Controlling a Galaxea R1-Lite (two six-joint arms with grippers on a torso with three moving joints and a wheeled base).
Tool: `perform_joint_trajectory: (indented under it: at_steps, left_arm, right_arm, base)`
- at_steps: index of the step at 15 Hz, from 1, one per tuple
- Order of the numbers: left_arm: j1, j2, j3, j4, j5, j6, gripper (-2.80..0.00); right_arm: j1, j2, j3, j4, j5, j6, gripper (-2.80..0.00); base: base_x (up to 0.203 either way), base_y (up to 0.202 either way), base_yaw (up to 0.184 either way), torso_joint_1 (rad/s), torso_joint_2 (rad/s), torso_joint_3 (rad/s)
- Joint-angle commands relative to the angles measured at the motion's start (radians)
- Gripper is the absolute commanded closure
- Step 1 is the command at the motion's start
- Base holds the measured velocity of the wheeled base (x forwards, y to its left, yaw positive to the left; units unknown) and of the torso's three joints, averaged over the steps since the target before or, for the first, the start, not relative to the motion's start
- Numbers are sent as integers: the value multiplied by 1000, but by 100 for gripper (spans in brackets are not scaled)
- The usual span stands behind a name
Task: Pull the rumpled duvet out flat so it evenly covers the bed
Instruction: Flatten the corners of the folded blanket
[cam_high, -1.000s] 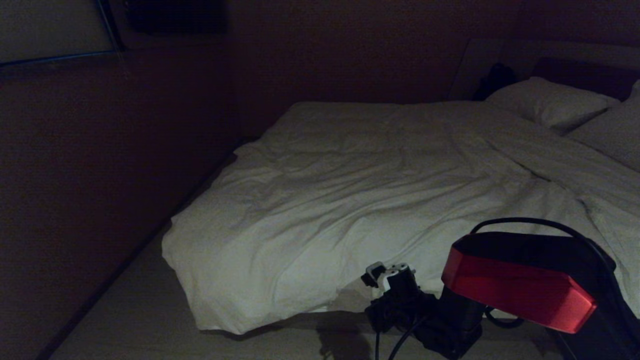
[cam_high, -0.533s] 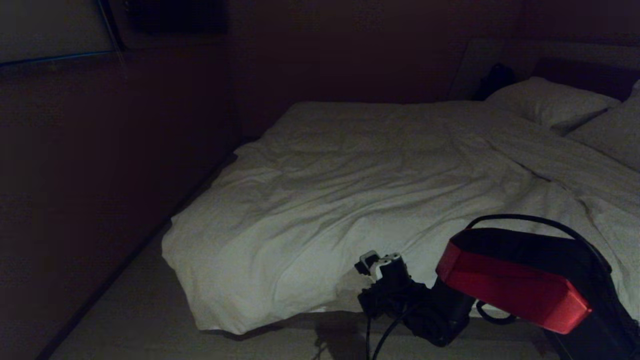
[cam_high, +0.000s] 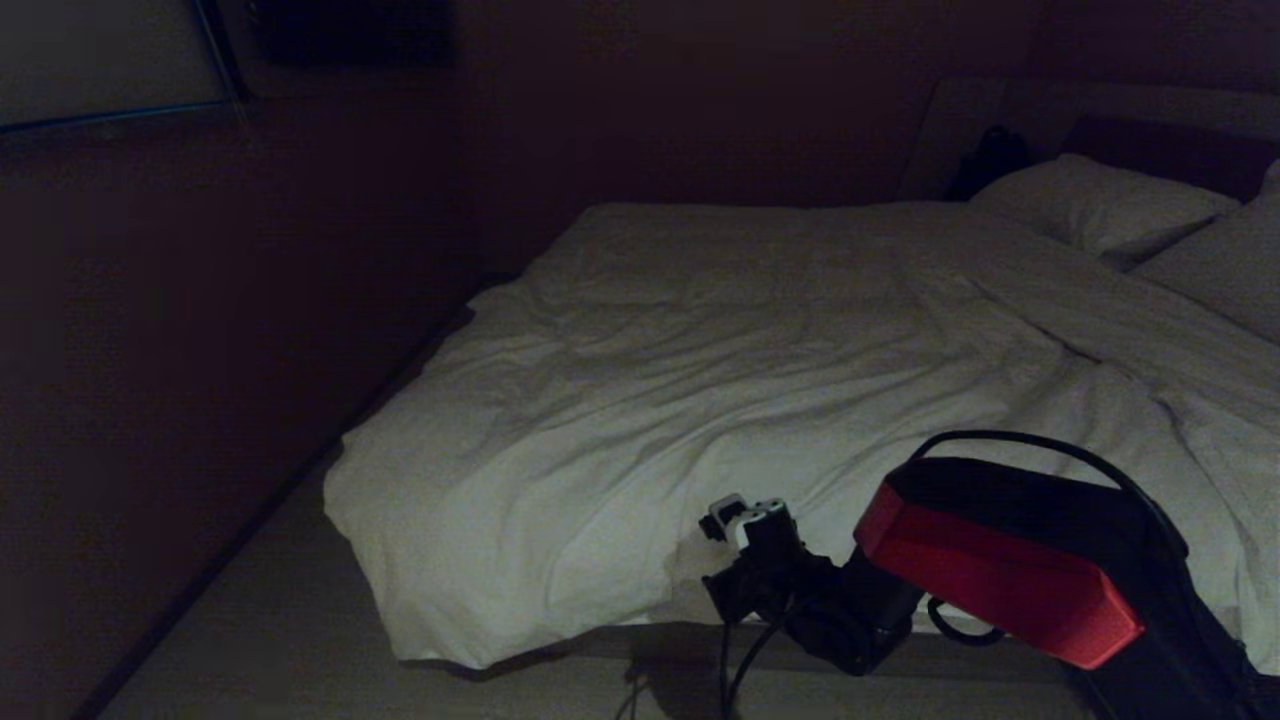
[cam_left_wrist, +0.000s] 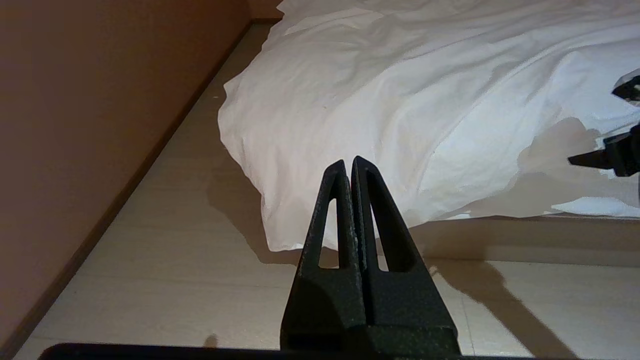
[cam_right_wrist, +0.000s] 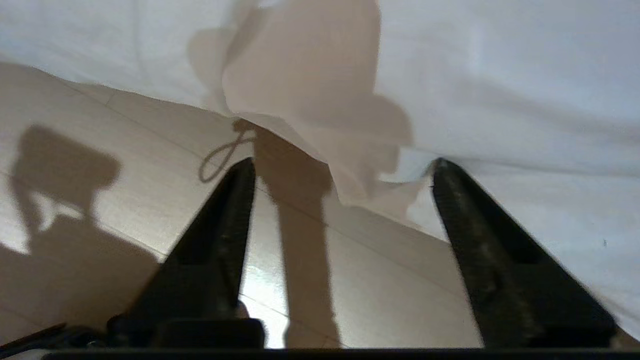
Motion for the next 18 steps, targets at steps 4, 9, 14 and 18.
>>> perform_joint_trajectory:
  at_steps: [4, 9, 14, 18]
  left_arm:
    - [0, 0, 0, 1, 0, 0, 0]
    - [2, 0, 0, 0, 0, 0, 0]
    - [0, 0, 0, -1, 0, 0, 0]
    - [0, 0, 0, -1, 0, 0, 0]
  right_arm:
    - [-4, 26, -74, 75, -25, -29, -280]
    - [-11, 37, -195, 295, -35, -21, -280]
    - [-19, 37, -226, 382, -36, -12, -280]
    - [-29, 45, -281, 466, -73, -3, -280]
  base:
    - [0, 0, 0, 0, 0, 0]
    - [0, 0, 0, 0, 0, 0]
    - [0, 0, 0, 0, 0, 0]
    - [0, 0, 0, 0, 0, 0]
